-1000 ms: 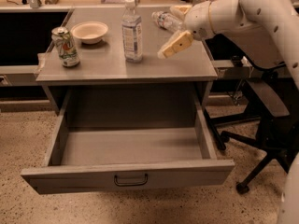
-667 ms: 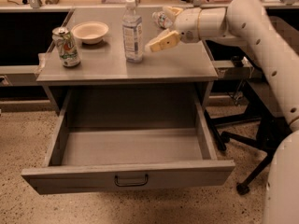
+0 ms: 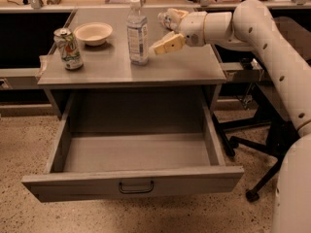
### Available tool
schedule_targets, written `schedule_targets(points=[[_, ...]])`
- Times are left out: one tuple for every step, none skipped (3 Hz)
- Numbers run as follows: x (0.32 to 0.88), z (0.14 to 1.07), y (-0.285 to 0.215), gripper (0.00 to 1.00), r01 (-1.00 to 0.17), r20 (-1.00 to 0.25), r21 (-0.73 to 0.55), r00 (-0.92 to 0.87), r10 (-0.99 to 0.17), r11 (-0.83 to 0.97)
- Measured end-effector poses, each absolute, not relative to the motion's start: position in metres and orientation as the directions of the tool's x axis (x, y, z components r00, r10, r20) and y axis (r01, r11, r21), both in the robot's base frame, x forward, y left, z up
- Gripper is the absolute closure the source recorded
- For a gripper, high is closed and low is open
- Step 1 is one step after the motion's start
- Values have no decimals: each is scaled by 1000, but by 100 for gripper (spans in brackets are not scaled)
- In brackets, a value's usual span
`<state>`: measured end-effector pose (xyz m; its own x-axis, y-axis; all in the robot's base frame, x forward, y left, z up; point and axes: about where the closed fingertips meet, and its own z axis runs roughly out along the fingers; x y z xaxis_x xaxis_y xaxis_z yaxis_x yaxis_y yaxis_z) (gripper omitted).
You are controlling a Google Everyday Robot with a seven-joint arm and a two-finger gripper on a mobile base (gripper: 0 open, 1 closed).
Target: Place blue plastic bottle into top drawer
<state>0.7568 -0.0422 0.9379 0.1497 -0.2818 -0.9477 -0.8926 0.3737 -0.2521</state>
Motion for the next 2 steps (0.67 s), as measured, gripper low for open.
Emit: schedule_targets(points=[[774,939,-14,0,-894,-957,-229,135,-256,386],[791,934,15,0,-893,-974,-170,88,-209,417]])
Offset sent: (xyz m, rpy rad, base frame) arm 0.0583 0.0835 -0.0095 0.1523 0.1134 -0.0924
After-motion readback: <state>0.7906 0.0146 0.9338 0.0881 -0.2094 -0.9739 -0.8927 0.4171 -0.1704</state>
